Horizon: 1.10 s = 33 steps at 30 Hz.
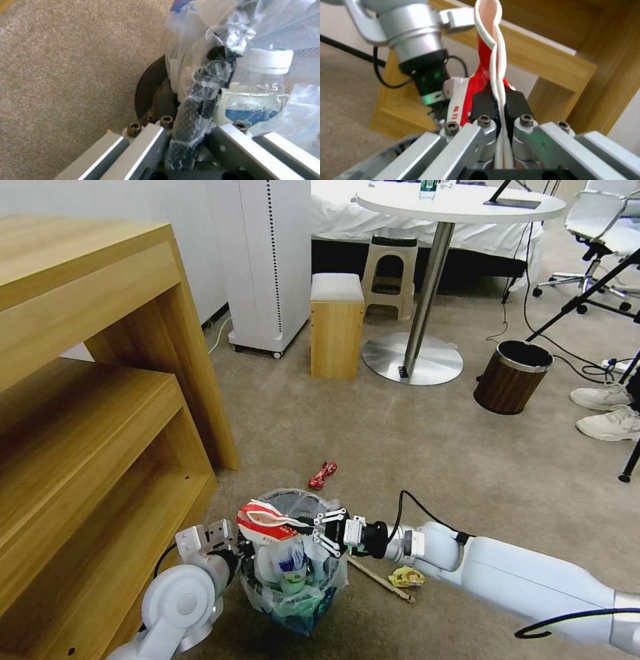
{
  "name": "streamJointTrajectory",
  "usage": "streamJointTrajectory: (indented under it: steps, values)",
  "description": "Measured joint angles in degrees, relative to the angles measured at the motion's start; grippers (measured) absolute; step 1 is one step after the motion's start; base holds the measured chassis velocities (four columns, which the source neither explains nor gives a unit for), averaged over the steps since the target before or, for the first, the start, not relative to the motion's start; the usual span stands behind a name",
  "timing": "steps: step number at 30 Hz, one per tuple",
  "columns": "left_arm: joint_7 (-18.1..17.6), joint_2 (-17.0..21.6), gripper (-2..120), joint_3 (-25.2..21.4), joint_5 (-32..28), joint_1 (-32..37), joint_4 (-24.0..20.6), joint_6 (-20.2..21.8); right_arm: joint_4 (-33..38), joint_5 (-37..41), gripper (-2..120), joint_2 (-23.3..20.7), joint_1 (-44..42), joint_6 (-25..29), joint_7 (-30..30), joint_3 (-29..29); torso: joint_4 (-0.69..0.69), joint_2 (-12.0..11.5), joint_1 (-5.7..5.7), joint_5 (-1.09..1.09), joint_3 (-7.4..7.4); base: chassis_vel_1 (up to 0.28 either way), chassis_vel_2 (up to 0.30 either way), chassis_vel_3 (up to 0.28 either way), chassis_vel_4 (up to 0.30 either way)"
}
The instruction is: Pick up the trash bin and place the garbage on the floor into it.
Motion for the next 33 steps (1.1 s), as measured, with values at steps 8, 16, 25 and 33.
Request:
streamJointTrajectory:
  steps: [8, 16, 25, 33]
  values:
    - [0.0, -0.4, 0, 0.0, 0.0, 0.1, 0.0, 0.0, -3.6, -1.4, 0, 1.8, -0.8, 0.1, -0.8, 0.0, 0.0, 0.0, 0.0, 0.0, 0.0, 0.0, 0.0, 0.0, 0.0]
    - [0.0, -0.5, 0, -0.4, 0.0, 0.4, -0.8, 0.0, -6.1, -3.7, 0, 3.4, -1.4, 0.1, -0.2, 0.1, 0.0, 0.0, 0.0, 0.0, 0.0, 0.0, 0.0, 0.0, 0.0]
    - [-0.1, -0.6, 0, -0.5, 0.1, 0.9, -1.2, 0.0, -7.3, -5.4, 0, 4.0, -2.4, 0.1, 0.8, 0.5, 0.0, 0.0, 0.0, 0.01, 0.0, 0.0, 0.0, 0.0, 0.0]
    - [-0.1, -0.4, 0, -0.6, 0.0, 1.0, -1.5, -0.1, -7.7, -6.8, 0, 3.5, -3.5, 0.1, 1.8, 1.4, 0.0, 0.0, 0.0, 0.01, 0.0, 0.0, 0.0, 0.0, 0.0]
